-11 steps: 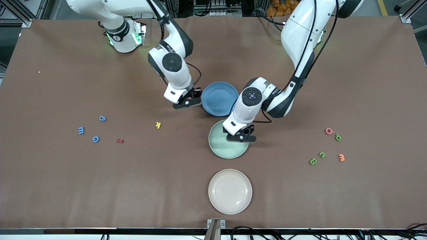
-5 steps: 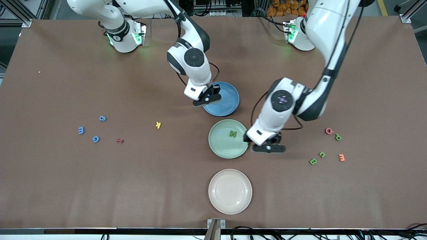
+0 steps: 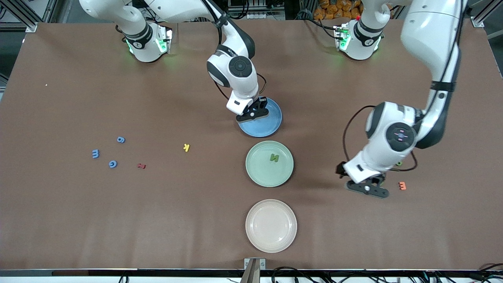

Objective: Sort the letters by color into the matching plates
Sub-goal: 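Drop the N into the green plate while the right gripper drops the X, then grasp the green u with the left gripper while the right gripper reaches the 6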

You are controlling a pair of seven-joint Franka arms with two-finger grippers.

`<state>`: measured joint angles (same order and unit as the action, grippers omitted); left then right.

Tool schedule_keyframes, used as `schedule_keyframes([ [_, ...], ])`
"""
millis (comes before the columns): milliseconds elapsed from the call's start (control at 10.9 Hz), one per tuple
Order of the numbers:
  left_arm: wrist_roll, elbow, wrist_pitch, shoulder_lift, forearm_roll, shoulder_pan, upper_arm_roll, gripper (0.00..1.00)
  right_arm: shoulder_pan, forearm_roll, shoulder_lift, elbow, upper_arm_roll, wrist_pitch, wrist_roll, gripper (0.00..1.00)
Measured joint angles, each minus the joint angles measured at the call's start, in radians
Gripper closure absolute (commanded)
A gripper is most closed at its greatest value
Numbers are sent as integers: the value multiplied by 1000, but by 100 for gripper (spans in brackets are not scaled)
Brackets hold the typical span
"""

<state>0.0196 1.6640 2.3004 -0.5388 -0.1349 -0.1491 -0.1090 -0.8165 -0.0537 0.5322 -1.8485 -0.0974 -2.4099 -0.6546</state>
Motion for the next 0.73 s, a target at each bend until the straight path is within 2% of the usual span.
schedule_keyframes([
  [366, -393, 25, 49, -38, 0, 143, -2, 0, -5, 0, 2, 7, -17, 6, -35, 0],
  [732, -508, 50, 134, -102, 0, 182, -4, 0, 31, 2, -5, 26, 7, 84, -13, 0],
])
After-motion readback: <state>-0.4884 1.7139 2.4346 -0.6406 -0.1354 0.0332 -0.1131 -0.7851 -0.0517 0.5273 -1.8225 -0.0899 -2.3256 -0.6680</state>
